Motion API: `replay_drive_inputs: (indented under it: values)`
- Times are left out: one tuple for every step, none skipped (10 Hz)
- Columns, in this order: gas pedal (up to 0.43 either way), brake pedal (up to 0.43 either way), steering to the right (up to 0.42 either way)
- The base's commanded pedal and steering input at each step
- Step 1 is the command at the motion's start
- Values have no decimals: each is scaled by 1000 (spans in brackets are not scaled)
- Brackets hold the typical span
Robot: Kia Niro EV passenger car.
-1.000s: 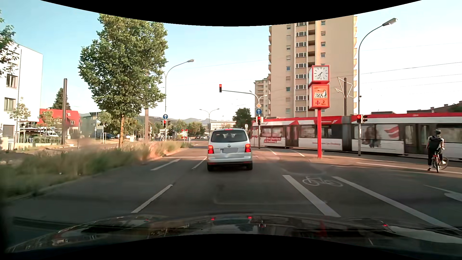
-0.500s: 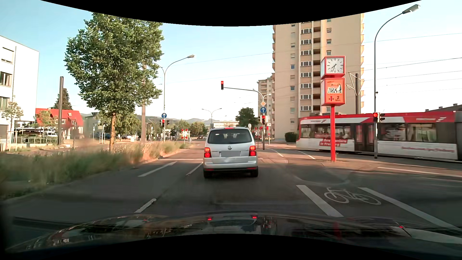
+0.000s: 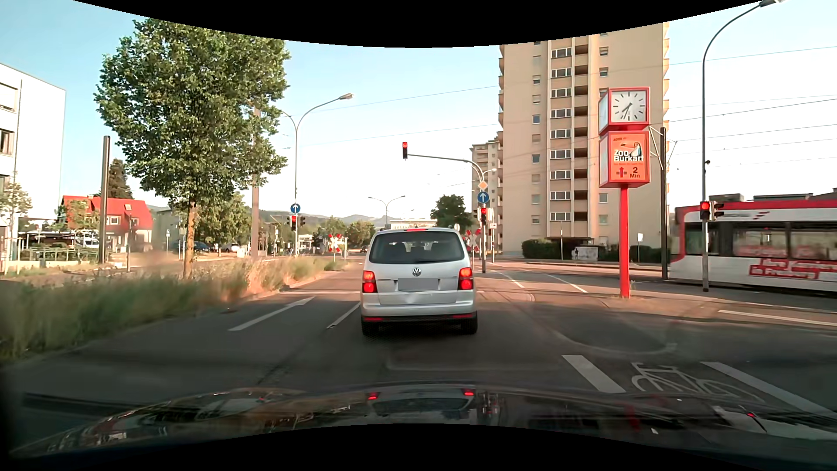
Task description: Follow the waypoints while adhering to traffic rules and regulations
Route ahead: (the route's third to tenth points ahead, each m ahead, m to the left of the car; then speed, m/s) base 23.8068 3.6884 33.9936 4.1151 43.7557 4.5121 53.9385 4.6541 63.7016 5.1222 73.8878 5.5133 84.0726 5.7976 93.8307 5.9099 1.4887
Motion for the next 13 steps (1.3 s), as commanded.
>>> replay_drive_inputs:
  values:
    - [0, 201, -44]
    - [0, 189, -44]
    - [0, 177, -45]
    - [0, 165, -48]
    - [0, 159, -48]
    - [0, 152, -48]
    - [0, 152, -48]
    - [0, 152, -44]
    - [0, 152, -36]
    - [0, 159, -24]
    - [0, 159, -10]
    - [0, 159, -2]
    - [0, 159, 5]
